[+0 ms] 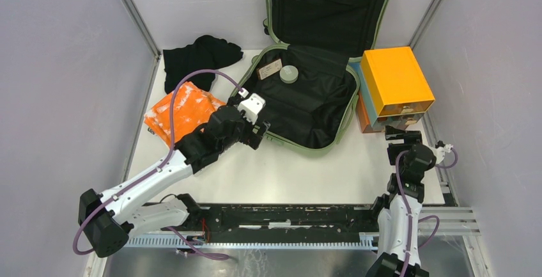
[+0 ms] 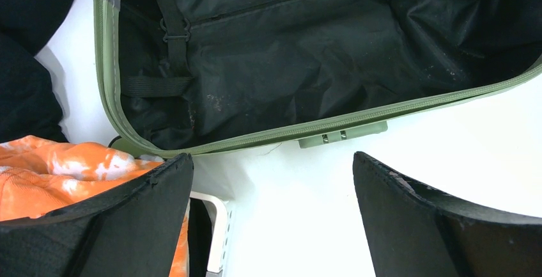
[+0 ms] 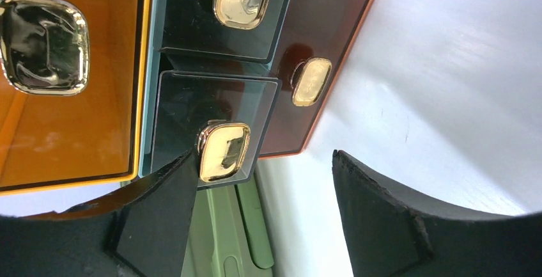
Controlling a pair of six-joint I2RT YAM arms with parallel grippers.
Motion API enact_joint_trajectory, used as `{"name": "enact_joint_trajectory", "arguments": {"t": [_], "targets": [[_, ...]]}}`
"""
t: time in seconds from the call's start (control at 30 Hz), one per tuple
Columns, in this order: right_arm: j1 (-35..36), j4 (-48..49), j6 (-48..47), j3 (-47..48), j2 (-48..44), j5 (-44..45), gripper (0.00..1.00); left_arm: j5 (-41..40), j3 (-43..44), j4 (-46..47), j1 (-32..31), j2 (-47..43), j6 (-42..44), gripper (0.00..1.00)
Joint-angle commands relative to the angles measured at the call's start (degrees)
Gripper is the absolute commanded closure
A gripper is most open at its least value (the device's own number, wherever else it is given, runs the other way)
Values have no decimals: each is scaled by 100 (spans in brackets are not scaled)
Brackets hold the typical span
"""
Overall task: Open, take out, and arrange the luggage
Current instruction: Open the drawer in the storage box.
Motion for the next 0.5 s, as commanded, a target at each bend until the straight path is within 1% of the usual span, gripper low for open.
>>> {"name": "enact_joint_trajectory", "arguments": {"t": [0.0, 0.13, 0.27, 0.37, 0.47], "targets": [[93, -1902, -924, 20, 160, 162, 22, 43, 75, 107, 34, 34, 153, 0], [220, -2119, -1279, 381, 137, 177, 24, 46, 75, 108, 34, 70, 146, 0], [315, -2250, -1521, 715, 120, 536, 25, 99, 88, 104, 34, 124, 132, 0], [311, -1715, -1527, 672, 179, 477, 22, 105, 84, 108, 34, 172, 131, 0], [314, -1171, -1781, 720, 178, -157, 18, 84, 84, 99, 34, 192, 130, 0]]}}
